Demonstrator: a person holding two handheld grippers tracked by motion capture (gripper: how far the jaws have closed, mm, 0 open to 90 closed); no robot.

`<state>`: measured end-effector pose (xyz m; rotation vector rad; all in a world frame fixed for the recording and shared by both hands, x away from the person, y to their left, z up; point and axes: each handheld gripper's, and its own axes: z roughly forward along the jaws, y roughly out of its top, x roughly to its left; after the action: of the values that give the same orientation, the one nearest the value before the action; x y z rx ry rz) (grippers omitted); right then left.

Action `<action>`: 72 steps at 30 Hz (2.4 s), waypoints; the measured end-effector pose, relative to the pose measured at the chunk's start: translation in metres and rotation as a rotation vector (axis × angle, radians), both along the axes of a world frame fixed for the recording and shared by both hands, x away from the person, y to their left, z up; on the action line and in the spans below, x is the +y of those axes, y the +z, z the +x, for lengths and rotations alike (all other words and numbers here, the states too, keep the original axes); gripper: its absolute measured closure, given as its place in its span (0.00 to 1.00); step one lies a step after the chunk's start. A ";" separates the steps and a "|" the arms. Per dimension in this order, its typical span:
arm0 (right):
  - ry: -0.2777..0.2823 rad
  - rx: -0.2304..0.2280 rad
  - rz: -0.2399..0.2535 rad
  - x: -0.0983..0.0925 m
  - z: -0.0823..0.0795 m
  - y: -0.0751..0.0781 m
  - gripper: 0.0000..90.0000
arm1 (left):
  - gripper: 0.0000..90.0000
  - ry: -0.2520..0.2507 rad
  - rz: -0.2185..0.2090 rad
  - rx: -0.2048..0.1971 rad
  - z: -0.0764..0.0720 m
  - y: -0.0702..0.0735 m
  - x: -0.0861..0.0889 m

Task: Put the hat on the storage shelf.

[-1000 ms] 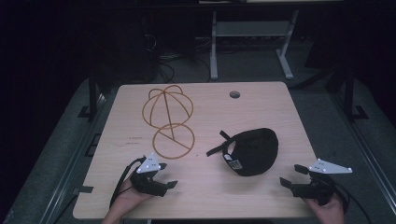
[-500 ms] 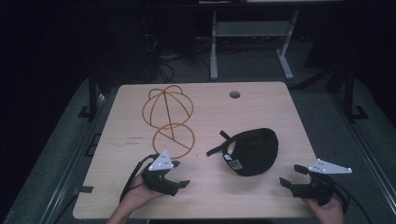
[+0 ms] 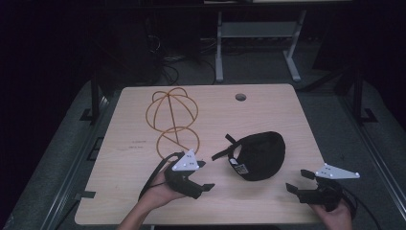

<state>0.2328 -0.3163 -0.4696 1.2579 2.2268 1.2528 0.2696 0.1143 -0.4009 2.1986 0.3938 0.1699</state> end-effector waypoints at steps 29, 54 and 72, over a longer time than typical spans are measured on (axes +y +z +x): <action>0.024 -0.010 0.015 0.004 -0.001 0.002 0.16 | 0.43 -0.145 0.121 -0.006 0.033 0.011 -0.088; 0.077 -0.036 0.044 0.021 0.002 0.006 0.16 | 0.89 -0.260 0.107 -0.026 0.029 0.009 -0.101; 0.139 -0.106 0.110 0.041 0.008 0.016 0.17 | 0.91 -0.371 0.001 -0.031 0.020 0.037 -0.108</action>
<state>0.2412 -0.2753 -0.4539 1.0616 2.2283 1.4765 0.2893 0.0067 -0.3642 2.2243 -0.0354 0.0013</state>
